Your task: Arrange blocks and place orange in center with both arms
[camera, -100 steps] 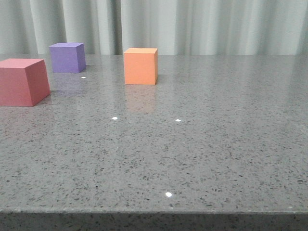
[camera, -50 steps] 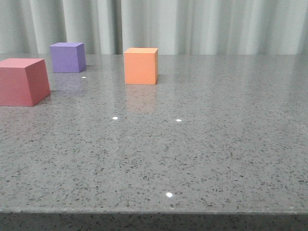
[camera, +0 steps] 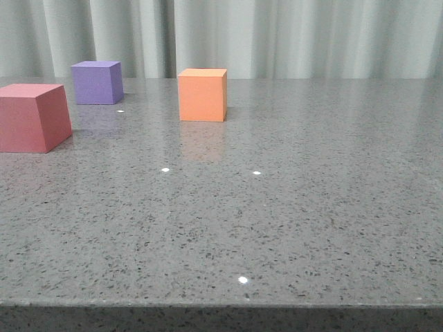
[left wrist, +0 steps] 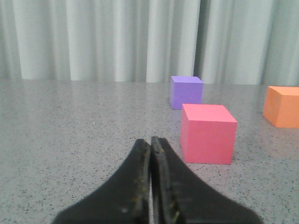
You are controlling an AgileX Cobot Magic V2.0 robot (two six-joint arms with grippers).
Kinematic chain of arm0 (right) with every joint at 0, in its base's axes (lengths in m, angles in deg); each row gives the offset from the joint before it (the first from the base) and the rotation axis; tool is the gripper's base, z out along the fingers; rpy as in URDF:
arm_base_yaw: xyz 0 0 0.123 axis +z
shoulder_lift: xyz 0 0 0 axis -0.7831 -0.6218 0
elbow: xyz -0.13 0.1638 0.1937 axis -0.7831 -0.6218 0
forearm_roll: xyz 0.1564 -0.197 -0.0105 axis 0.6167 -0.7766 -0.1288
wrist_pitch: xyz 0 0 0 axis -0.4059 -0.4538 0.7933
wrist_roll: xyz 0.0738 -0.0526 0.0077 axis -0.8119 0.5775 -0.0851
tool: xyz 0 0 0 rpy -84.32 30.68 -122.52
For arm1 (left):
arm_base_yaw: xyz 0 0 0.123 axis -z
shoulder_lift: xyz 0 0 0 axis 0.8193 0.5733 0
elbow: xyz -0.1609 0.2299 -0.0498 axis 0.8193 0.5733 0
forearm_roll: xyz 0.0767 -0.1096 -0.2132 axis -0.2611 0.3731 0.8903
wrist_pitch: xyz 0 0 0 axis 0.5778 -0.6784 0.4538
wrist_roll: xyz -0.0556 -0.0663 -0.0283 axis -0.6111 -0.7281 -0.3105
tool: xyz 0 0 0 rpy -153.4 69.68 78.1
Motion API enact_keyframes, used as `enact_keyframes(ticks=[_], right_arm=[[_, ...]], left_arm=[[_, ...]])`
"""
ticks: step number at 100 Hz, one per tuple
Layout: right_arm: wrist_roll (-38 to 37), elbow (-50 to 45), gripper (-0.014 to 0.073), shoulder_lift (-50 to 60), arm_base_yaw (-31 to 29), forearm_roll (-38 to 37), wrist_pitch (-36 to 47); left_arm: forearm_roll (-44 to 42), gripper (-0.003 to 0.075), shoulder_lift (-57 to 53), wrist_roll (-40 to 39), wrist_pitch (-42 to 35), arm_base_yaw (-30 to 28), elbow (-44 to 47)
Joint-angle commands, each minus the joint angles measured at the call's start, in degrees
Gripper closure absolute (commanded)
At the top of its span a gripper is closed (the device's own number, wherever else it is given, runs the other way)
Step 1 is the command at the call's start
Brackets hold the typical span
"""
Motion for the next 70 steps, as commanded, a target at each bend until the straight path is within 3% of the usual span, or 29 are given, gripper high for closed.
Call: enact_keyframes(ticks=[1, 27, 70], right_arm=[[-0.03, 1.57, 0.066, -0.18, -0.31, -1.4, 4.45], [-0.03, 1.57, 0.066, -0.18, -0.31, -1.4, 4.45], [-0.03, 1.57, 0.066, -0.18, -0.31, -1.4, 4.45]], left_arm=[[0.11, 0.0739, -1.71, -0.26, -5.49, -0.24, 1.37], [0.11, 0.0739, 1.72, -0.26, 0.49, -0.24, -11.57], [-1.17, 0.0739, 28.76, -0.26, 32.05, -0.24, -43.63]])
